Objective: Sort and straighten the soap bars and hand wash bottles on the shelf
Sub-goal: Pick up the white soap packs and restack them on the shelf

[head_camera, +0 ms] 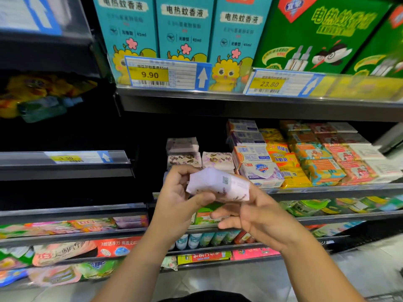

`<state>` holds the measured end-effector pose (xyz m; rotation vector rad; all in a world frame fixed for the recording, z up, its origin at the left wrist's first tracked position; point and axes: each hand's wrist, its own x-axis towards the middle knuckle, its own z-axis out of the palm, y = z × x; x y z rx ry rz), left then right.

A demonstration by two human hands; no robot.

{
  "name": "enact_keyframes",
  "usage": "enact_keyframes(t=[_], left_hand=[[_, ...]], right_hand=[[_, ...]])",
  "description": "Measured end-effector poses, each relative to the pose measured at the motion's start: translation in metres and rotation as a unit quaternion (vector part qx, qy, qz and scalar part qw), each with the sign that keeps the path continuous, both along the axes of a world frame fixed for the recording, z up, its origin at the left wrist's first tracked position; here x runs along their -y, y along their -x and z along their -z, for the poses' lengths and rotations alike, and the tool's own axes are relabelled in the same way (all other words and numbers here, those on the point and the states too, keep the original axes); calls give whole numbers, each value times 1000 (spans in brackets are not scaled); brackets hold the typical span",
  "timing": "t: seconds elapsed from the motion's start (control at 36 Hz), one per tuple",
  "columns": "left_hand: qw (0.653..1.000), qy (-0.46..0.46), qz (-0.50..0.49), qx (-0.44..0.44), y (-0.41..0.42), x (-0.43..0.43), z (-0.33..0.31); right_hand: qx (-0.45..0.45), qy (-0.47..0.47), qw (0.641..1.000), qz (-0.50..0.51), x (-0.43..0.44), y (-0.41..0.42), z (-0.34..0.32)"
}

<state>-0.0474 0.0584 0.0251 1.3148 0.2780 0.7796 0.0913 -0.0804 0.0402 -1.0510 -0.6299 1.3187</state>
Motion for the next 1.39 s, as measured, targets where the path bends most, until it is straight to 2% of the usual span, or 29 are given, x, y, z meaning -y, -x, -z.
enact_keyframes(t=[0.11,0.22,0.42,0.64,0.78,0.89,0.94,1.0,1.06,1.11,1.22,1.31,1.39], left_hand=[[1000,-2,-31,3,2,1,-3],[997,-53,-56,-27,-3,4,-3],[992,-86,-80,-50,-4,5,3],[975,-156,-62,-143,-8,10,5],[979,-80,21,-185,-18,18,11],[976,-72,2,-206,-23,20,14],[980,-60,-12,-189,-24,19,11],[990,-2,-29,-141,-24,18,5],[991,67,-49,-104,-25,15,-2],[985,126,-47,-110,-26,13,-4],[952,203,-8,-231,-26,14,0],[941,184,-1,-285,-20,15,5],[948,132,3,-289,-17,12,3]], right_hand=[[174,45,980,81,-10,13,6],[229,56,966,104,-16,23,10],[181,54,969,158,-5,7,11],[186,-46,958,214,0,-10,-12],[236,-24,949,205,0,-5,-15],[220,-17,953,206,5,-14,-13],[199,-20,958,207,9,-22,-13],[181,-15,963,198,11,-29,-11],[164,11,972,170,11,-30,-10],[124,48,982,135,7,-26,-10],[57,167,976,129,-3,-12,-8],[64,222,962,145,-5,-8,-7],[85,228,962,126,-4,-11,-7]])
